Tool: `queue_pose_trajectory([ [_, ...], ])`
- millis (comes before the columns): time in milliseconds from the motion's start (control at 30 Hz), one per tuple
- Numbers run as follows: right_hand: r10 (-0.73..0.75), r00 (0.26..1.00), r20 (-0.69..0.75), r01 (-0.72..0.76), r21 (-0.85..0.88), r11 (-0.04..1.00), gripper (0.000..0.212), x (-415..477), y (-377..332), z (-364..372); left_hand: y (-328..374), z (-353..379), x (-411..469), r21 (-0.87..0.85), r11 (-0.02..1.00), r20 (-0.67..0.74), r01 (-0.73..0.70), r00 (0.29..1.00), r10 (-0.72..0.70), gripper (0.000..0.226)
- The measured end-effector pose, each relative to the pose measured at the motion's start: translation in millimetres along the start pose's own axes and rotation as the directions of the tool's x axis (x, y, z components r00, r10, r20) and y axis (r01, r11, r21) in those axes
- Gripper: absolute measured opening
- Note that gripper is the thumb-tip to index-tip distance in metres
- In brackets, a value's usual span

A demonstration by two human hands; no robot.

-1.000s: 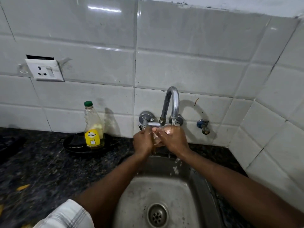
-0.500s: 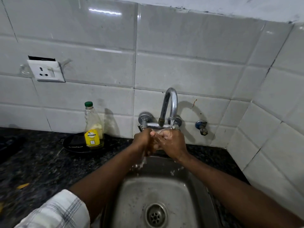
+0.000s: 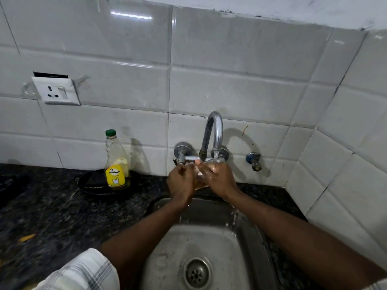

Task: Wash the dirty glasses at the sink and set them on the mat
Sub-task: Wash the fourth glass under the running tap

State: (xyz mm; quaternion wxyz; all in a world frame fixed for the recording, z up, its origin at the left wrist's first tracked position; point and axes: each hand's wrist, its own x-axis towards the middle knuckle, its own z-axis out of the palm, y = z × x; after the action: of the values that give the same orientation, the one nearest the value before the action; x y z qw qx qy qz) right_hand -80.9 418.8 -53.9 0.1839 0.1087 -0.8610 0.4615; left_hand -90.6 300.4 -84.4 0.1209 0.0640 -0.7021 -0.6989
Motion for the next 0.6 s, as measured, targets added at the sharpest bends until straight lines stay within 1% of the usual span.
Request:
queue_pose_trajectory([
  [33,0.045,0.999,0.004,-0.045,0.016,0.999,0.049,0.7,-1.7,1.0,-5.6,1.7,-1.4,0.031,0.996,-0.036,-0.079,0.996,0.080,0.030],
  [67,0.049,0.999,0.011,-0.049,-0.004,0.999,0.046,0.5,-1.0,0.9,-5.6,1.8,0.6,0.062,0.997,-0.027,-0.050,0.998,0.052,0.031],
  [100,0.016,1.000,0.017,-0.015,-0.062,0.998,0.044,0.2,2.0,-0.2,-0.9,0.7,3.1,0.076,0.995,0.026,0.058,0.998,-0.060,0.032],
  [133,-0.033,0.999,0.029,0.037,-0.142,0.989,0.045,-0.4,7.3,-1.9,2.4,-1.1,7.1,0.114,0.974,0.112,0.197,0.971,-0.210,0.033],
  [167,-0.085,0.995,0.048,0.093,-0.218,0.972,0.045,-1.2,11.5,-4.6,9.2,-3.5,6.6,0.146,0.932,0.220,0.332,0.908,-0.358,0.034],
  [200,-0.123,0.990,0.075,0.138,-0.251,0.958,0.043,-2.1,13.3,-7.9,13.9,-5.0,5.5,0.162,0.894,0.301,0.417,0.842,-0.447,0.035],
  [233,-0.159,0.983,0.093,0.177,-0.249,0.952,0.040,-2.4,14.5,-9.6,17.8,-4.8,4.2,0.145,0.883,0.314,0.447,0.825,-0.469,0.036],
  [267,-0.177,0.980,0.089,0.192,-0.212,0.958,0.037,-2.3,14.4,-9.8,16.1,-2.3,4.4,0.113,0.908,0.259,0.403,0.871,-0.419,0.034],
  [300,-0.134,0.989,0.056,0.140,-0.116,0.983,0.036,-2.4,11.8,-9.8,13.1,0.9,3.0,0.089,0.956,0.150,0.280,0.945,-0.291,0.030],
  [333,0.004,1.000,0.024,-0.005,0.048,0.999,0.037,-2.6,7.1,-9.6,6.4,2.9,1.9,0.101,0.992,0.029,0.081,0.996,-0.084,0.025],
  [367,0.203,0.979,0.024,-0.203,0.223,0.953,0.041,-2.6,1.8,-6.8,1.9,3.0,-1.0,0.120,0.983,-0.041,-0.137,0.989,0.142,0.020],
  [400,0.393,0.918,0.051,-0.386,0.345,0.856,0.046,-2.2,-2.3,-2.9,-2.5,2.7,-1.5,0.139,0.937,-0.057,-0.319,0.942,0.329,0.015],
  [433,0.526,0.849,0.047,-0.500,0.395,0.771,0.048,-0.7,-5.7,0.8,-2.7,2.6,-2.9,0.155,0.892,-0.038,-0.424,0.900,0.435,0.012],
  [467,0.593,0.805,-0.002,-0.545,0.393,0.740,0.047,1.8,-5.0,5.1,-1.5,3.1,-3.3,0.169,0.879,-0.010,-0.445,0.891,0.453,0.012],
  [500,0.608,0.790,-0.073,-0.547,0.364,0.754,0.046,3.5,-5.1,8.5,2.0,4.3,-3.6,0.189,0.891,0.000,-0.413,0.907,0.420,0.014],
  [533,0.587,0.796,-0.150,-0.524,0.314,0.791,0.047,3.2,-7.2,11.3,3.7,5.6,-1.7,0.232,0.908,-0.004,-0.348,0.934,0.358,0.017],
  [567,0.527,0.820,-0.224,-0.476,0.244,0.845,0.047,1.9,-8.5,12.8,5.0,7.3,2.6,0.282,0.927,0.010,-0.247,0.967,0.255,0.022],
  [600,0.429,0.861,-0.272,-0.403,0.149,0.903,0.048,0.7,-7.6,13.9,11.1,6.7,6.4,0.302,0.949,0.034,-0.086,0.996,0.080,0.028],
])
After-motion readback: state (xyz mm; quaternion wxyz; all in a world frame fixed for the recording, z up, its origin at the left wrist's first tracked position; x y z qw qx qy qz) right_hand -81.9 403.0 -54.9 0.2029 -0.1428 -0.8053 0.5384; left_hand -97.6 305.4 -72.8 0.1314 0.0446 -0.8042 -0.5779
